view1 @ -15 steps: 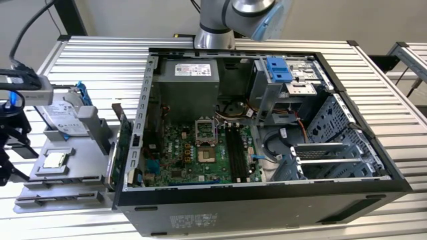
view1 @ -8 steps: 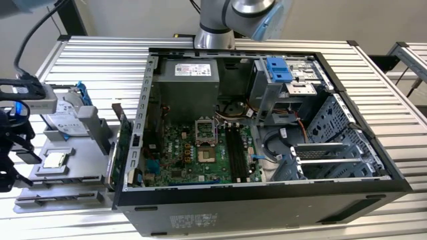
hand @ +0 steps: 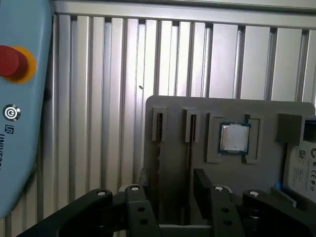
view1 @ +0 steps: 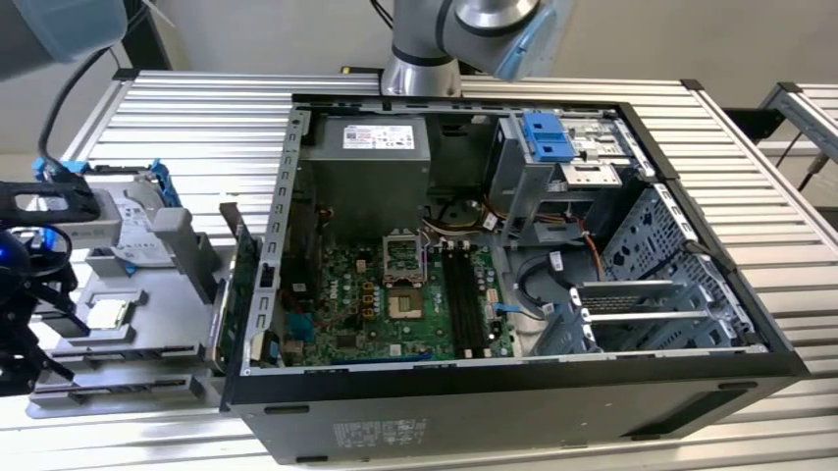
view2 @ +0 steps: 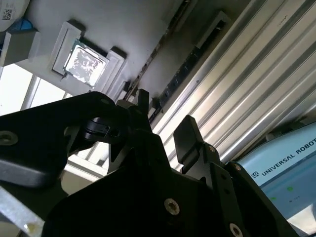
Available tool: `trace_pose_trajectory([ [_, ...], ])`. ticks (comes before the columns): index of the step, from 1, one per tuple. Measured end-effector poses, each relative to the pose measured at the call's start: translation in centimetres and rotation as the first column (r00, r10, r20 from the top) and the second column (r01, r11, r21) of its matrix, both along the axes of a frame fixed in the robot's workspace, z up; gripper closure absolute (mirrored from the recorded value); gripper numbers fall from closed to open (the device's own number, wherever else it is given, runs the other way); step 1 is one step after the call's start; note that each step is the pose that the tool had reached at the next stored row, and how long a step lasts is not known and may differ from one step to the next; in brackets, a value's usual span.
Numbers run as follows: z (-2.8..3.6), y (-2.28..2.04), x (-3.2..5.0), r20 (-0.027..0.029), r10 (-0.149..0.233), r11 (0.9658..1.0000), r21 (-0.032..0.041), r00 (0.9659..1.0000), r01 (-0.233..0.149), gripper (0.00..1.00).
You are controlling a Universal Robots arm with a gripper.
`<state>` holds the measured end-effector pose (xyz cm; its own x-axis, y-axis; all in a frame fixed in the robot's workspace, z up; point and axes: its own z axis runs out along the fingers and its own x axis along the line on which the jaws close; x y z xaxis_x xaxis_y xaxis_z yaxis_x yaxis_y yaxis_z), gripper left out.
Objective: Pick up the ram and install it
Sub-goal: 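Pick up the ram and move it above insertion slot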
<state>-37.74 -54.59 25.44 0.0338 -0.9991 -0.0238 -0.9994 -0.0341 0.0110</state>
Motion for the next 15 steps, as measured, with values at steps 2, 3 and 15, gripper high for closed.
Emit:
trace_pose_trajectory([
  [2,-0.37,-0.08,0.00,-0.0001,0.000,1.0000,0.0000,1.0000,0.000,0.00],
  [3,-0.56,-0.14,0.01,-0.0001,0.000,1.0000,-0.0001,1.0000,0.000,0.00],
  [15,-2.73,-0.74,0.08,-0.0001,0.000,1.0000,-0.0001,1.0000,0.000,0.00],
])
